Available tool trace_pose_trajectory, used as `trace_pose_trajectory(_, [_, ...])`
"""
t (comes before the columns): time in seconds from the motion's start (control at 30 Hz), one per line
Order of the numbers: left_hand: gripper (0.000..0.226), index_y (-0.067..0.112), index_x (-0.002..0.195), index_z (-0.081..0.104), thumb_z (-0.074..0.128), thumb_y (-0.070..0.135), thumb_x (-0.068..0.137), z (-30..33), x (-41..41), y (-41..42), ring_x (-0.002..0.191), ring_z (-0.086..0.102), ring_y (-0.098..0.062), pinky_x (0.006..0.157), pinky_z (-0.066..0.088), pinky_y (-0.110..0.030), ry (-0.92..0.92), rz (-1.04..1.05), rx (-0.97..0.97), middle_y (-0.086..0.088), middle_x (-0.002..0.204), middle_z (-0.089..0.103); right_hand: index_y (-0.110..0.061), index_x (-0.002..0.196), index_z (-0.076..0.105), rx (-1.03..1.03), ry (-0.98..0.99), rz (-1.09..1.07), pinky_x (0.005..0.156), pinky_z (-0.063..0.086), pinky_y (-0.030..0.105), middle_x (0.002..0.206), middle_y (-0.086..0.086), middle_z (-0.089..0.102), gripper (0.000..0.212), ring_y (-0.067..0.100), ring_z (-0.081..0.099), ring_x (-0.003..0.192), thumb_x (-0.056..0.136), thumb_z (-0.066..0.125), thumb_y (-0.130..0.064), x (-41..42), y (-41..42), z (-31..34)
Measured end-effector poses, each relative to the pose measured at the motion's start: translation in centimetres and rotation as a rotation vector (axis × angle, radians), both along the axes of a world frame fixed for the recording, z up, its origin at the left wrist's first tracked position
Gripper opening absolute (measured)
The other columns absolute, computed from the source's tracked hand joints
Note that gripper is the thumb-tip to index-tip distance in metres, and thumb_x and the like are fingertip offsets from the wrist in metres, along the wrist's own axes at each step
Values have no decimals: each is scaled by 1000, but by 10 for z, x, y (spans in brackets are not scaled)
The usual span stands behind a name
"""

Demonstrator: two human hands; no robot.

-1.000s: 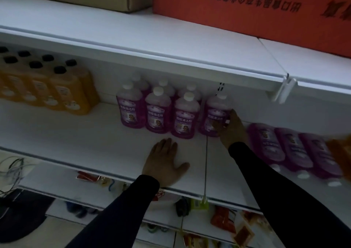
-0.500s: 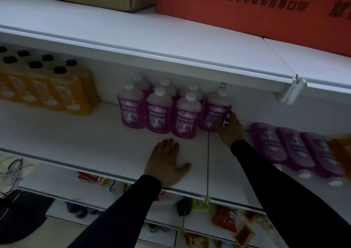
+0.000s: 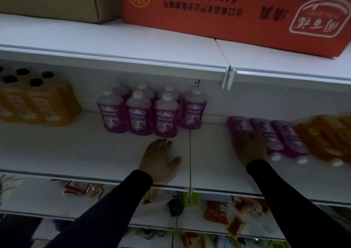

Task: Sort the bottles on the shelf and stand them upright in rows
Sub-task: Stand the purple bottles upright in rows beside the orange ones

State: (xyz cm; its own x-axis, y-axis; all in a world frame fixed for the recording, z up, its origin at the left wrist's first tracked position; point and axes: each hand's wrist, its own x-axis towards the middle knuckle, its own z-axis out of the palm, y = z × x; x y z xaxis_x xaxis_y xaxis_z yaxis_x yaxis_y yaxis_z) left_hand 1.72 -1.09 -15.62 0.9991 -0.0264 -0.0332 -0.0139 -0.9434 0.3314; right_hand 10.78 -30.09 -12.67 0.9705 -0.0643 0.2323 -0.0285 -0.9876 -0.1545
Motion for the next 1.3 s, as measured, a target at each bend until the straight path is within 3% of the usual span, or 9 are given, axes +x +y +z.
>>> trace_pose_trajectory(0.27, [75, 18, 153, 18, 39, 60, 94, 23, 7, -47, 144, 16, -18, 116, 9, -26, -9, -92, -101, -3, 160, 18, -1, 110, 70, 231, -29, 219, 101, 39, 44, 118, 24, 63, 31, 41, 56, 110, 81, 71, -11, -13, -17, -7])
trace_pose_trajectory(0.4, [74, 18, 153, 21, 41, 59, 95, 27, 13, -67, 144, 18, -17, 117, 12, -26, 2, -123, -110, -3, 159, 20, -2, 118, 66, 355, -18, 199, 100, 41, 38, 125, 22, 58, 44, 37, 53, 116, 80, 76, -22, -17, -28, -8])
trace_pose_trajectory(0.57, [70, 17, 151, 27, 41, 57, 95, 32, 16, -85, 144, 18, -18, 116, 11, -26, -2, -150, -88, -5, 159, 22, -12, 140, 45, 228, 83, 5, 107, 34, 41, 140, 27, 40, 82, 40, 40, 128, 77, 66, -61, 0, -20, -4])
trace_pose_trajectory(0.7, [69, 17, 150, 29, 42, 57, 95, 32, 15, -81, 144, 19, -17, 114, 11, -24, -9, -137, -112, -4, 158, 23, -19, 142, 43, 232, 139, -10, 106, 35, 41, 133, 23, 50, 80, 39, 43, 126, 76, 65, -59, 4, -14, -6])
trace_pose_trajectory(0.87, [69, 17, 150, 29, 47, 54, 94, 33, 19, -75, 142, 23, -18, 112, 16, -23, -16, -145, -108, -4, 156, 27, -26, 136, 52, 406, 300, 390, 100, 36, 18, 133, 0, 51, 74, 22, 50, 122, 69, 82, -37, -3, -39, -6])
trace_pose_trajectory(0.97, [69, 21, 149, 29, 51, 52, 92, 39, 24, -81, 137, 30, -23, 107, 25, -23, -45, -199, -122, -6, 148, 36, -38, 139, 42, 700, 478, 459, 86, 33, -1, 131, -15, 42, 82, 4, 46, 122, 68, 82, -48, -15, -41, -9])
trace_pose_trajectory(1.03, [74, 24, 152, 22, 54, 52, 91, 43, 29, -85, 137, 28, -24, 109, 24, -25, -50, -231, -114, -7, 150, 33, -33, 142, 39, 742, 479, 377, 91, 38, 11, 128, -16, 42, 89, 5, 45, 119, 66, 80, -57, -20, -38, -13])
trace_pose_trajectory(1.17, [74, 21, 149, 29, 61, 48, 88, 50, 37, -92, 135, 30, -24, 105, 23, -22, -102, -284, -83, -8, 149, 33, -31, 109, 49, 538, 402, 408, 67, 39, 18, 102, -12, 57, 61, 11, 57, 94, 64, 80, -58, -25, -32, -4])
trace_pose_trajectory(1.3, [82, 23, 152, 23, 65, 46, 86, 56, 41, -92, 144, 16, -26, 113, 17, -28, -55, -306, -69, -8, 159, 16, -35, 117, 51, 478, 272, 580, 83, 41, 20, 108, -16, 49, 68, 8, 50, 103, 59, 87, -45, -33, -27, 11])
